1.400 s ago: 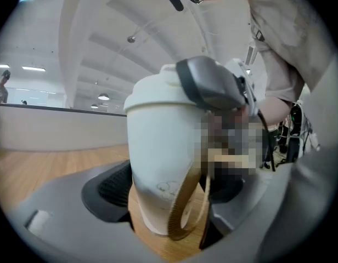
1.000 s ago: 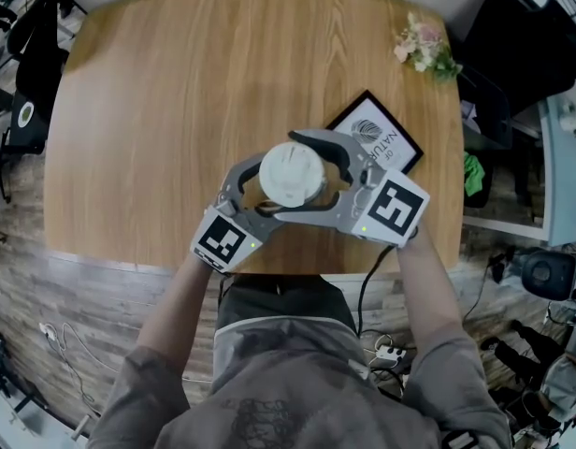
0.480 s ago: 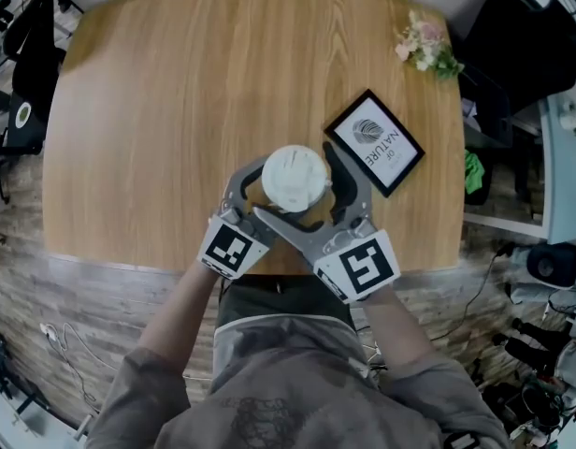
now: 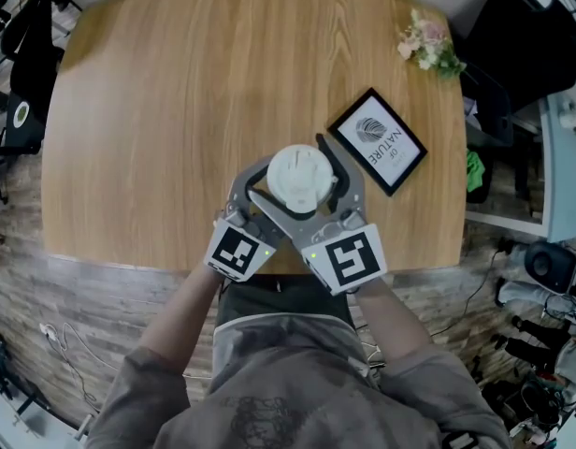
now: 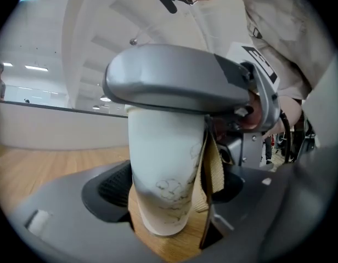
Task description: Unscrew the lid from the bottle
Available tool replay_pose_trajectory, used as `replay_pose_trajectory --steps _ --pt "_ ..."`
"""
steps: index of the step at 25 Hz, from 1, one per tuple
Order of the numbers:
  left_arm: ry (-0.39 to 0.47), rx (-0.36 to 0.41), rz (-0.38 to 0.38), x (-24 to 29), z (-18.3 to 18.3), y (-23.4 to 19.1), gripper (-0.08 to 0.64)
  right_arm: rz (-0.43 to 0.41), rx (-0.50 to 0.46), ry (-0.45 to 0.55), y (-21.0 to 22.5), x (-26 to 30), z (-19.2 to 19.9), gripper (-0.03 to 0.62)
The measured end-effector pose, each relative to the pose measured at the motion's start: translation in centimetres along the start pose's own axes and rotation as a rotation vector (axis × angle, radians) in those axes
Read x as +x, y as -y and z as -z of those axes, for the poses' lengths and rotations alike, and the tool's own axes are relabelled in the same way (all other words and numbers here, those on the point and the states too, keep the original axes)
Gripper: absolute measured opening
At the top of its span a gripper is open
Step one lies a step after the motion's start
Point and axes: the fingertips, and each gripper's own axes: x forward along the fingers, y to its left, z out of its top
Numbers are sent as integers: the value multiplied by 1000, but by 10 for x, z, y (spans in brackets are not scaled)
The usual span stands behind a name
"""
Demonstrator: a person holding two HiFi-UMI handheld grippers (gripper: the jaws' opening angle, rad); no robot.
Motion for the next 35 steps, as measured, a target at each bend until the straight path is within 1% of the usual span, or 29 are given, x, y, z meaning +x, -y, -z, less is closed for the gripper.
replay_pose_trajectory --steps 2,3,5,7,9,11,12,14,16,20,23,24,26,28,29,31,35 --pt "2 -5 17 -1 -1 0 371 -66 0 -11 -5 1 0 505" --pt "1 -8 29 -2 -1 0 371 -117 8 -13 -8 1 0 505" --pt "0 -10 60 -3 -2 0 371 -255 13 -17 -15 0 -1 505" --pt "-5 -2 99 -3 -2 1 371 -411 -18 -23 -21 -3 -1 505" --pt "-12 18 135 -2 -1 2 373 -543 -55 -30 -24 -7 1 505" --pt "-19 30 162 -1 0 4 373 -625 -87 -39 -26 -11 3 505" --pt "-24 29 170 0 0 4 373 -642 -102 -44 -26 -12 3 505" --pt "-34 25 176 1 -1 4 373 -641 -124 -48 -25 -12 3 505" --pt "-40 31 173 1 0 4 373 -623 -126 -43 -24 -11 2 505" --pt "-60 97 178 1 2 2 377 -588 -78 -33 -22 -10 -3 505" --pt "-108 126 173 -2 6 5 385 -565 -86 -30 -25 -14 -11 505" --pt "-128 130 175 -3 7 7 410 -551 -79 -21 -23 -16 -17 505" --pt "-157 116 170 -5 7 10 425 -518 -62 1 -16 -20 -31 505" --pt "-170 86 151 -14 2 8 434 -485 -50 22 -13 -22 -49 505" --pt "-176 76 141 -20 -1 7 446 -472 -47 34 -12 -23 -59 505" --pt "-188 69 128 -34 -8 8 448 -448 -52 63 -11 -27 -79 505" --pt "-184 38 95 -55 -29 9 448 -378 -66 94 -5 -39 -112 505"
